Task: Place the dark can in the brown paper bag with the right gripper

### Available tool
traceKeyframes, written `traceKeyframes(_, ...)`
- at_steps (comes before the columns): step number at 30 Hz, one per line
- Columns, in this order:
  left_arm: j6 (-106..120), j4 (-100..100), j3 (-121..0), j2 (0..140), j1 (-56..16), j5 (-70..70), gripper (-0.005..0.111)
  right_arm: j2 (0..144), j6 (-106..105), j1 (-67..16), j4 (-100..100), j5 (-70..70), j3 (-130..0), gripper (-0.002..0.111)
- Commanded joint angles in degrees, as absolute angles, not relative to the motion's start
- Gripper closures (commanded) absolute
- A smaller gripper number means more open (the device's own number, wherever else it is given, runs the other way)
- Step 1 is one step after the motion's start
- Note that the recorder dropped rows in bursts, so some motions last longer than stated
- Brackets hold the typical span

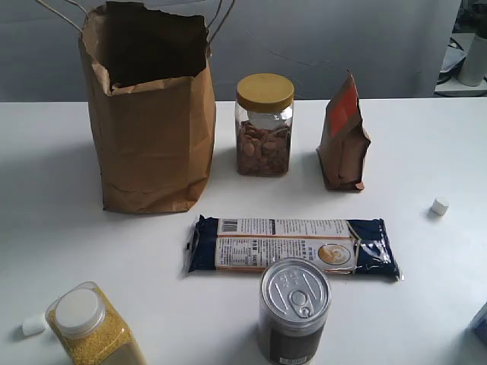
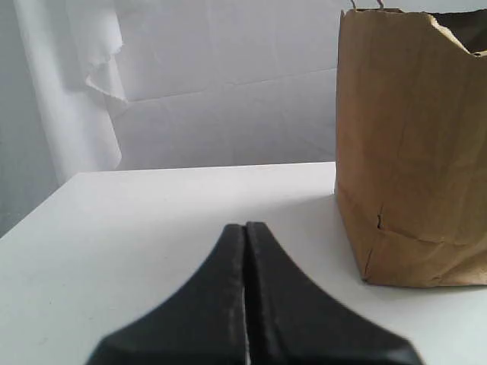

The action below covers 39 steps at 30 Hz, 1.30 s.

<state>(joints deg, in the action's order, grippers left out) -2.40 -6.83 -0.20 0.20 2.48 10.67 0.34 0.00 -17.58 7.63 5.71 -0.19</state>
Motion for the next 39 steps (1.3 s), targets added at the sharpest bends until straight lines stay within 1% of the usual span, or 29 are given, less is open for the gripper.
traceKeyframes(1,-2.6,-7.0,0.0,0.0,2.1,10.5,0.107,0.0,-0.5,-17.2,8.2,4.7,0.0,0.108)
traceKeyframes(7,-2.6,-7.0,0.0,0.0,2.1,10.5,0.107,0.0,-0.5,-17.2,8.2,5.3,0.0,0.108)
traceKeyframes(12,-2.6,-7.0,0.0,0.0,2.1,10.5,0.107,0.0,5.0,-17.2,8.7,7.3,0.0,0.108)
traceKeyframes(16,-2.6,-7.0,0.0,0.0,2.1,10.5,0.107,7.1,7.3,-17.8,10.4,7.0,-3.6,0.108)
traceKeyframes(20,-2.6,-7.0,0.0,0.0,2.1,10.5,0.107,17.8,9.4,-20.1,7.7,14.1,-14.3,0.108)
traceKeyframes(21,-2.6,-7.0,0.0,0.0,2.1,10.5,0.107,23.8,9.4,-22.0,5.4,18.7,-19.9,0.108)
traceKeyframes(24,-2.6,-7.0,0.0,0.0,2.1,10.5,0.107,31.2,9.9,-26.6,2.3,23.5,-27.1,0.108)
traceKeyframes(25,-2.6,-7.0,0.0,0.0,2.1,10.5,0.107,36.1,12.3,-30.4,0.0,27.5,-31.4,0.108)
traceKeyframes(26,-2.6,-7.0,0.0,0.0,2.1,10.5,0.107,38.1,13.6,-32.1,-1.3,30.1,-33.0,0.108)
traceKeyframes(28,-2.6,-7.0,0.0,0.0,2.1,10.5,0.107,46.3,19.0,-38.4,-5.0,38.0,-38.8,0.108)
traceKeyframes(30,-2.6,-7.0,0.0,0.0,2.1,10.5,0.107,54.8,23.5,-45.7,-7.8,44.9,-44.2,0.107)
traceKeyframes(31,-2.6,-7.0,0.0,0.0,2.1,10.5,0.107,59.6,26.2,-50.1,-8.7,48.8,-47.6,0.099)
traceKeyframes(32,-2.6,-7.0,0.0,0.0,2.1,10.5,0.107,62.2,27.1,-51.9,-8.7,50.8,-49.5,0.092)
traceKeyframes(33,-2.6,-7.0,0.0,0.0,2.1,10.5,0.107,66.0,27.6,-54.3,-8.6,53.3,-52.3,0.076)
traceKeyframes(34,-2.6,-7.0,0.0,0.0,2.1,10.5,0.107,68.2,29.0,-55.7,-8.6,54.6,-53.8,0.064)
traceKeyframes(37,-2.6,-7.0,0.0,0.0,2.1,10.5,0.107,73.1,34.7,-58.9,-8.6,55.2,-56.5,0.022)
traceKeyframes(38,-2.6,-7.0,0.0,0.0,2.1,10.5,0.107,74.9,35.1,-59.7,-8.6,55.2,-57.2,0.011)
traceKeyframes(39,-2.6,-7.0,0.0,0.0,2.1,10.5,0.107,76.2,35.0,-60.3,-8.6,55.3,-57.9,0.005)
